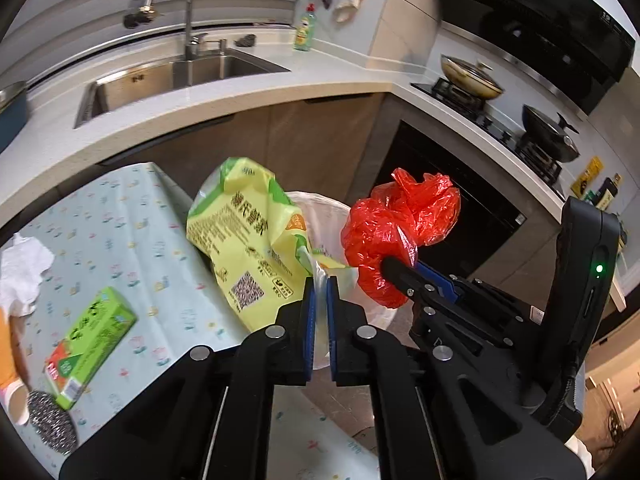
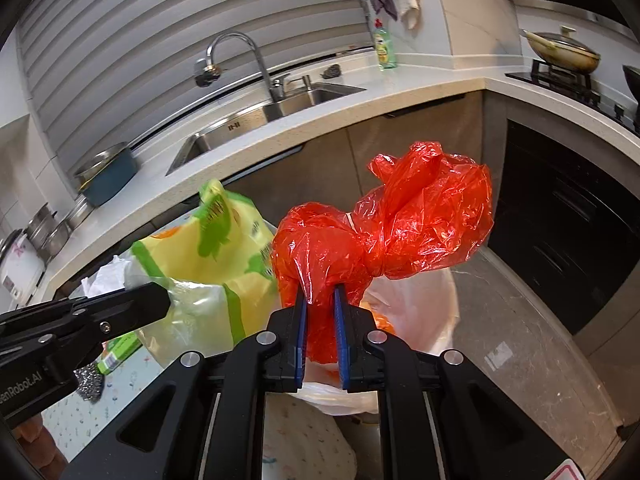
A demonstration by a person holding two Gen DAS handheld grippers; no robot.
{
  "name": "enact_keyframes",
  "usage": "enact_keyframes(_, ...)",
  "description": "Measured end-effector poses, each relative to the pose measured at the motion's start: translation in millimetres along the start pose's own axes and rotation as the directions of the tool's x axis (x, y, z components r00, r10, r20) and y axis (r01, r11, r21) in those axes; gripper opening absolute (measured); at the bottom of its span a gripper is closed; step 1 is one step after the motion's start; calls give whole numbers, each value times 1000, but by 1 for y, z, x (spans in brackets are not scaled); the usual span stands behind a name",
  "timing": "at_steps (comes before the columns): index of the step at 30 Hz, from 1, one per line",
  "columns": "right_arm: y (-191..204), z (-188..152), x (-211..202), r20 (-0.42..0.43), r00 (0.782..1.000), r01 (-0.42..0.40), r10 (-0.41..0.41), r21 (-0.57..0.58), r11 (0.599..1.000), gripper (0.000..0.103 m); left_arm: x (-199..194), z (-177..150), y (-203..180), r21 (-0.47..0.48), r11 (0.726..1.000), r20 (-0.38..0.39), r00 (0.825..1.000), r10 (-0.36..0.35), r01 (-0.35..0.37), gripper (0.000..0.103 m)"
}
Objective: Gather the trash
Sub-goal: 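Carry both items over the bin and open both tools to drop them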
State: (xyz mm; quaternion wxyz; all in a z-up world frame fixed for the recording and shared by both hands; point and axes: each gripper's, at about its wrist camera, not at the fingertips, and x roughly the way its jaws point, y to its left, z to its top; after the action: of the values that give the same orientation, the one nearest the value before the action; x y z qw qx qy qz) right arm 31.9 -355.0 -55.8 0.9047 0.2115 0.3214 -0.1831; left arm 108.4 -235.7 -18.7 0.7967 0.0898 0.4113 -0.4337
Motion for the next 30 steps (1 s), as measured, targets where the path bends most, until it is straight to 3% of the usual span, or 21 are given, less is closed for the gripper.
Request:
enact_keyframes(7, -18, -4, 5, -11, 1000, 15, -14, 23, 1000, 12, 26, 3, 2, -9, 1000, -13, 1000, -27, 27, 10)
enact_keyframes(12, -20, -4, 11, -19, 1000, 7, -7, 23, 1000, 12, 27, 2, 11, -37, 999, 3, 1000, -10, 10, 42)
enact_keyframes(24, -2, -2, 29, -39, 999, -18, 18, -2, 1000, 17, 2, -1, 54, -149, 977, 58, 985, 161, -151, 44)
enact_keyframes(30, 11, 0, 35, -41, 999, -28, 28, -14, 1000, 18, -8, -5, 71, -176, 965, 68, 976, 209, -194, 44)
